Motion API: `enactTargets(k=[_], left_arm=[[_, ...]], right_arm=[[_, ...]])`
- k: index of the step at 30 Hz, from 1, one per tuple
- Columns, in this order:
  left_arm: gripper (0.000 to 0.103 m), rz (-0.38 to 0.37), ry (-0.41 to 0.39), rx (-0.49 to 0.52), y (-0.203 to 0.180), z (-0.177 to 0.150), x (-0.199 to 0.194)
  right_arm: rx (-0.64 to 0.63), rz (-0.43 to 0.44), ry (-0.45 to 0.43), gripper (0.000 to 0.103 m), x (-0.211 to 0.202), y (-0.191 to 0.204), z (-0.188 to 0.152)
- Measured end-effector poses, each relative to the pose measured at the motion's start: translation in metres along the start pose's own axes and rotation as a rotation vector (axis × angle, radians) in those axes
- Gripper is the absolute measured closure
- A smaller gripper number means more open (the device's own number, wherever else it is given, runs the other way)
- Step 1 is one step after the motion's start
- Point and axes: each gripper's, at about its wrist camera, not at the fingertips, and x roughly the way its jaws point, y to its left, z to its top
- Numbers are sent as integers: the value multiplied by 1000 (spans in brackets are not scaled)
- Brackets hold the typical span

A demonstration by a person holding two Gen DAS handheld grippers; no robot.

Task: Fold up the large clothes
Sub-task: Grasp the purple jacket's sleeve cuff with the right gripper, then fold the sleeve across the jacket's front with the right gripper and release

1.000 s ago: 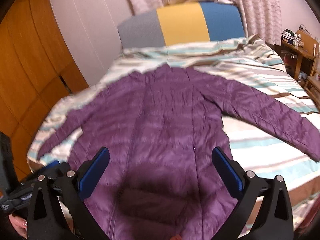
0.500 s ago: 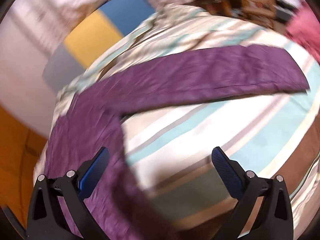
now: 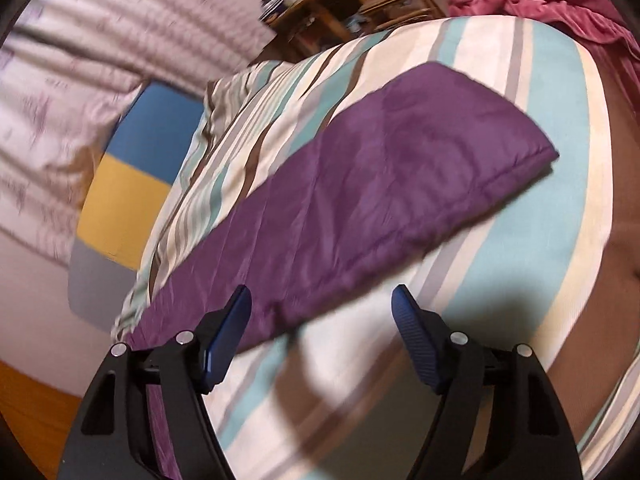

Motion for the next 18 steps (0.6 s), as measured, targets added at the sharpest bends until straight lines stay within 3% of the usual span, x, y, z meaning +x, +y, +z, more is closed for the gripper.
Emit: enactTargets(k=[6, 10, 11, 14, 18], left_arm=[[3, 11, 18, -2, 3, -5, 17], [3, 11, 25, -2, 3, -7, 23], [3, 13, 26, -2, 2, -8, 23], [3, 13, 31, -3, 1, -11, 25], [3, 18, 32, -13, -1, -14, 27]], right_arm=[[120, -25, -77, 37, -1, -18, 20], [155, -65, -121, 56, 0, -21, 29], [147, -79, -128, 66, 2, -21, 32], [95, -113, -133, 81, 1, -21, 33], [-33, -120, -174, 87, 3, 3, 35]])
